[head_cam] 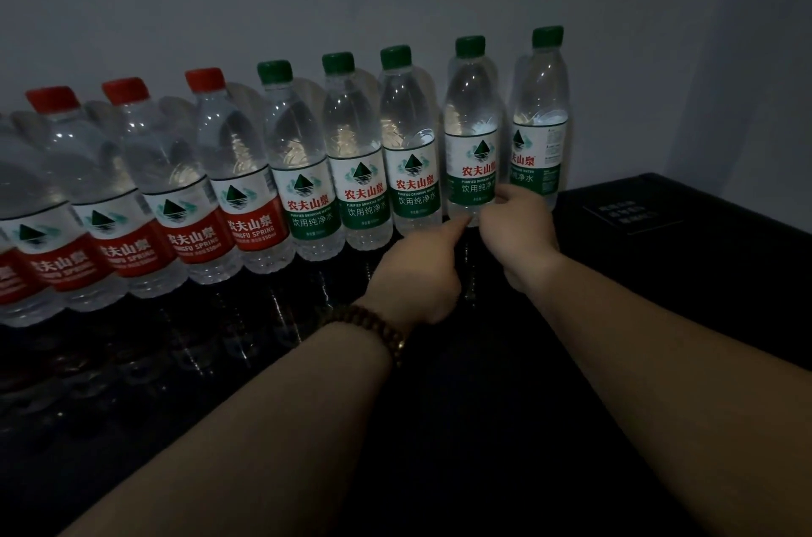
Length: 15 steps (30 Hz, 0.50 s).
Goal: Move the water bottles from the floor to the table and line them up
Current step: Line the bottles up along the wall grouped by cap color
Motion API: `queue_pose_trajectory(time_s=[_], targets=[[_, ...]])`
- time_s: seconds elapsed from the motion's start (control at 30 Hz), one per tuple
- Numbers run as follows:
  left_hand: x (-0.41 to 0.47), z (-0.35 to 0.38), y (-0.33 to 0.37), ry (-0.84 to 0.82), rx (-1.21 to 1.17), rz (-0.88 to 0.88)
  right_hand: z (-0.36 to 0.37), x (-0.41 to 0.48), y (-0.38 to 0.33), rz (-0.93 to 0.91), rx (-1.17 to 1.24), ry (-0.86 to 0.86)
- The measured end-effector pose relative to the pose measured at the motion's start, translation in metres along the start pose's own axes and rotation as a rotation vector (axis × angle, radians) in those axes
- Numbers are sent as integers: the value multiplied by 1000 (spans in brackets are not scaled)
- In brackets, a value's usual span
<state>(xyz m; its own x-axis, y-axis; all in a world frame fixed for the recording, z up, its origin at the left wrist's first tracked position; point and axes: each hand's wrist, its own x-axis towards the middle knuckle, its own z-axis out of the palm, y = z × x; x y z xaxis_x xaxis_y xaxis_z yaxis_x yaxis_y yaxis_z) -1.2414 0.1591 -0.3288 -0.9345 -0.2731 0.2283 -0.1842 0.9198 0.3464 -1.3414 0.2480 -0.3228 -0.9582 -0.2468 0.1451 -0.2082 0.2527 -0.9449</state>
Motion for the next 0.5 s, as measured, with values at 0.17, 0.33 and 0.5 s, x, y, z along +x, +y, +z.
queue_pose_trajectory(time_s=[0.17, 0.33, 0.5], targets=[[15, 2, 24, -24, 198, -68, -14, 4, 1, -29, -48, 58], [25, 12, 20, 151, 58, -151, -12, 16, 10, -70, -69, 90], [34, 15, 13, 316, -192, -140, -8, 18, 16, -101, -59, 48]])
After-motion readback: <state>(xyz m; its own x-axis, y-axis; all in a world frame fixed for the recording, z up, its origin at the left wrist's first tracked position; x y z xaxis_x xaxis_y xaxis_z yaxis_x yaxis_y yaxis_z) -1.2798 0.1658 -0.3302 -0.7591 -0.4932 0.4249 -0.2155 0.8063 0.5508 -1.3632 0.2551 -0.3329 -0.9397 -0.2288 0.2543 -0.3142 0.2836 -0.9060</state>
